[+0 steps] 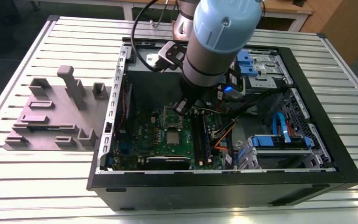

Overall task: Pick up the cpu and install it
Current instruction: 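Close the cpu cover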

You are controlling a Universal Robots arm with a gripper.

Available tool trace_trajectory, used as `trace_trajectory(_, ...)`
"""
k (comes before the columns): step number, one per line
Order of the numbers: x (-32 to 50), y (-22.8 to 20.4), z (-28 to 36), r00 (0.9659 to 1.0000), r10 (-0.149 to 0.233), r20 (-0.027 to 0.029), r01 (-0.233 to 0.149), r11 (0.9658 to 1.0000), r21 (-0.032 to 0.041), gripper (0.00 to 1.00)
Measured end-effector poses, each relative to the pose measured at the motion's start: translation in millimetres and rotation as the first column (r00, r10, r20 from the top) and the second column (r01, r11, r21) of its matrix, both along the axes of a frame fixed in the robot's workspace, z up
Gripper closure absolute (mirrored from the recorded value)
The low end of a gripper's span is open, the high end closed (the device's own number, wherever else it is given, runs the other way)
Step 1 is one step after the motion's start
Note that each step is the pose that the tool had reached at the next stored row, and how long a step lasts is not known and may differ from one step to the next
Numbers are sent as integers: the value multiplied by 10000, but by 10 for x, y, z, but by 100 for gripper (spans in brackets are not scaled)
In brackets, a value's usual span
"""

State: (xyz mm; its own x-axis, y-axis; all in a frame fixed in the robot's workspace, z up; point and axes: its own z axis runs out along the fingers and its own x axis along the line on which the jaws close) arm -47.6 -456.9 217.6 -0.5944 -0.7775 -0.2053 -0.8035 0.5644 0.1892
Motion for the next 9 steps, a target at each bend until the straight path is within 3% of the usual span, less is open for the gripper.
trace_trajectory(3,-2,-1,18,10000,2,-2,-2,10000,-52,89)
trace_trajectory(9,-7,0,65,10000,1,0,-1,10000,-70,89)
